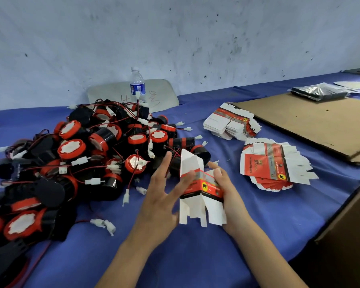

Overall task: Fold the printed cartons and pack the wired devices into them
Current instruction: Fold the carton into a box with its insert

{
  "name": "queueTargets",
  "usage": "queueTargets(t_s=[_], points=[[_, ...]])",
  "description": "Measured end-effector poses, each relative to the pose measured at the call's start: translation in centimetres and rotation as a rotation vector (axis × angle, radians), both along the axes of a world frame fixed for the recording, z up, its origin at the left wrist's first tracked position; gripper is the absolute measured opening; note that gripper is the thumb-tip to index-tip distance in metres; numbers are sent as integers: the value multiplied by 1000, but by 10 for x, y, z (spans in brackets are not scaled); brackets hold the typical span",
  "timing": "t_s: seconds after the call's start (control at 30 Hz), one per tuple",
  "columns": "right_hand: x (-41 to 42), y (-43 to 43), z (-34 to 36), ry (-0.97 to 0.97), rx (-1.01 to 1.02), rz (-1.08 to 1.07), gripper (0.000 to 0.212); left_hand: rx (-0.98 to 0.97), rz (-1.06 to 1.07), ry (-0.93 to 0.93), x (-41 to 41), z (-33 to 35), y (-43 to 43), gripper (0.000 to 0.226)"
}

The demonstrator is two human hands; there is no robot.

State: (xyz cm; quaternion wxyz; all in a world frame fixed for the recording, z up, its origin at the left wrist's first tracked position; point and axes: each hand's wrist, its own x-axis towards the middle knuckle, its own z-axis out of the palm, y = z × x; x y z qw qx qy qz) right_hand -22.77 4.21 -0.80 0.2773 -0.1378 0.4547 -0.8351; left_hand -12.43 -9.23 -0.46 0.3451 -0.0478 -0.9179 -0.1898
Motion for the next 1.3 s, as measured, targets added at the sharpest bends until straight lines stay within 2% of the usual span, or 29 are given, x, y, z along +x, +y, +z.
queueTargets(t_s=[0.03,0.07,0.13,0.2,0.27,0.33,0.4,0.43,0.5,0.57,0.6,0.77,0.83,0.87,0.93,1.0,1.1,1.3], points=[[1,0,0,7,45,7,54,-79,-1,7,0,-1,0,126],[0,1,0,5,73,21,55,-115,-9,13,-1,-1,1,119],[-1,4,-1,-21,89,44,50,-87,-25,8,-2,0,3,87],[-4,9,2,-56,40,93,41,21,-49,-29,-2,-3,2,71],[-3,9,7,-6,-32,139,41,272,-102,-30,-2,-6,3,71],[-1,6,8,160,6,59,43,605,-129,3,0,-3,6,65],[-1,4,5,293,71,-63,33,775,-113,15,-1,-1,9,57],[-1,4,3,361,111,-98,33,804,-115,14,-2,-1,10,54],[2,6,2,563,238,-184,52,836,-133,9,-1,-2,11,52],[3,9,0,742,323,-293,72,799,-128,10,-1,-2,11,54],[3,10,1,781,326,-313,76,763,-115,8,-1,-1,11,56],[10,8,8,632,151,-188,78,767,-110,-66,2,2,10,54],[10,8,8,651,143,-183,81,803,-115,-84,2,0,11,56],[10,8,8,664,137,-179,74,814,-116,-87,2,0,12,58],[11,7,8,665,124,-161,44,833,-134,-100,2,1,13,58],[11,7,7,637,93,-144,29,889,-162,-108,2,1,14,56],[11,6,7,555,29,-137,24,970,-195,-97,2,0,16,48],[11,7,8,560,12,-135,30,895,-152,-92,3,1,24,44]])
